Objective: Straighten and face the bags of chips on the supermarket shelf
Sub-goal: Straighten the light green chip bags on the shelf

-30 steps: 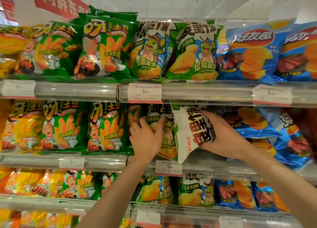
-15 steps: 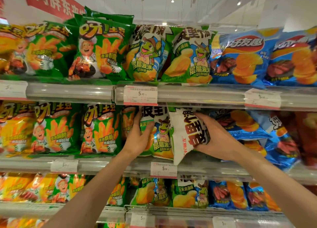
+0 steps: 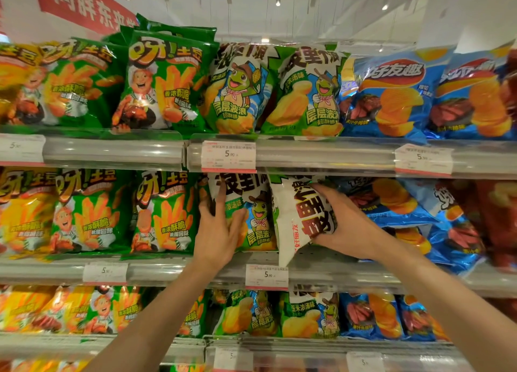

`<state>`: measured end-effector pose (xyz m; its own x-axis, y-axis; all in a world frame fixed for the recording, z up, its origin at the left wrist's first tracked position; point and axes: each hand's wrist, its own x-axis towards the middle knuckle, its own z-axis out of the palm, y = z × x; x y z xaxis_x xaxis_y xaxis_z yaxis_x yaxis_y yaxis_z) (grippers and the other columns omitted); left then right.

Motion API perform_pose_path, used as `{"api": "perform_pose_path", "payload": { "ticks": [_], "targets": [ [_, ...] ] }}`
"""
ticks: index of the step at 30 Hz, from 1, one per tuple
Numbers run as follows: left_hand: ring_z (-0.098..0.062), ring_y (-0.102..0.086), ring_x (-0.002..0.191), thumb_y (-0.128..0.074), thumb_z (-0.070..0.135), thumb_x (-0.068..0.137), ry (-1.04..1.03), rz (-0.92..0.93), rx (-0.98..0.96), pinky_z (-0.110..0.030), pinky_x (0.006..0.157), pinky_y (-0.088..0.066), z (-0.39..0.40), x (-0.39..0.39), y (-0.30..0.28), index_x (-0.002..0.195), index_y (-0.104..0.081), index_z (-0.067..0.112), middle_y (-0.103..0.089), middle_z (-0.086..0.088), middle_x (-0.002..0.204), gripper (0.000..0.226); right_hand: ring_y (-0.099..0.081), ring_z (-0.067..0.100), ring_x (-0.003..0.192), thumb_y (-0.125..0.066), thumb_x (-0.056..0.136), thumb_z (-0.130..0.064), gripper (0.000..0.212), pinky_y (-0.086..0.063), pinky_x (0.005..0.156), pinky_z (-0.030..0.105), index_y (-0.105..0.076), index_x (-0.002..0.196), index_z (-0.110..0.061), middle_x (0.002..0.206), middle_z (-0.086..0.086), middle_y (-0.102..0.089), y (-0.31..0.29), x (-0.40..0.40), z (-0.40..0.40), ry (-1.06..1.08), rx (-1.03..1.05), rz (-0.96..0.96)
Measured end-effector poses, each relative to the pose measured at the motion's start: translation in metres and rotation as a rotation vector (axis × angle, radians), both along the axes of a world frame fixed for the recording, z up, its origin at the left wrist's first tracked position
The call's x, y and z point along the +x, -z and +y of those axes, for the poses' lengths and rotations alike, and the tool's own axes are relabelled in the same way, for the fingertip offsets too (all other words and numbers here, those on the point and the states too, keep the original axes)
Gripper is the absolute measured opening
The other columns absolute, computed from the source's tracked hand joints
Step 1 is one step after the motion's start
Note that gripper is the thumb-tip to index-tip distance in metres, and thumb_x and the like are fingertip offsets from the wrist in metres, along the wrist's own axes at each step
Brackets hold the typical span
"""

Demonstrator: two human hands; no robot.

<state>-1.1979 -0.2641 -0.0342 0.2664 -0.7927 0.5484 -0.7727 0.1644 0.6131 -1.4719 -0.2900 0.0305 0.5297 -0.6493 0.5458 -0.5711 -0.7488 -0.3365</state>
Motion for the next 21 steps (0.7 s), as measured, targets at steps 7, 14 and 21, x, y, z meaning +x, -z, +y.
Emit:
{"api": "perform_pose_path", "payload": {
  "ticks": [7, 14, 21],
  "targets": [
    [-0.042, -0.03, 0.137, -0.032, 0.063, 0.1, -0.23, -0.325, -0.038, -0.051, 0.102, -0.046, -0.004, 0.004, -0.003, 0.158, -0.022, 0.023, -0.026, -0.025, 0.153, 0.072, -0.046, 0.001, 0.122, -0.085, 0.071, -0.037, 0.082, -0.042, 0.105, 0.034, -0.039, 0.14, -0.033, 0.132, -0.016, -0.051, -0.001, 0.001, 0.0, -0.015, 0.03, 0.013],
    [-0.027, -0.045, 0.127, -0.048, 0.045, 0.099, -0.087, -0.186, -0.278, -0.043, 0.106, -0.043, 0.024, 0.007, -0.008, 0.132, -0.056, 0.016, -0.05, -0.01, 0.135, 0.045, -0.038, -0.009, 0.114, -0.085, 0.072, -0.036, 0.082, -0.034, 0.098, 0.022, -0.032, 0.134, -0.043, 0.126, -0.019, -0.047, 0.001, -0.002, -0.002, -0.014, 0.03, 0.008],
    [0.0, -0.065, 0.099, -0.061, 0.057, 0.09, 0.406, 0.487, 0.272, -0.028, 0.085, -0.058, 0.048, -0.053, -0.041, 0.129, -0.042, 0.034, -0.061, 0.021, 0.109, 0.049, -0.036, -0.007, 0.12, -0.086, 0.072, -0.041, 0.092, -0.031, 0.105, 0.013, -0.034, 0.147, -0.029, 0.134, -0.019, -0.042, 0.001, 0.009, 0.002, -0.001, 0.062, -0.012]
  ]
}}
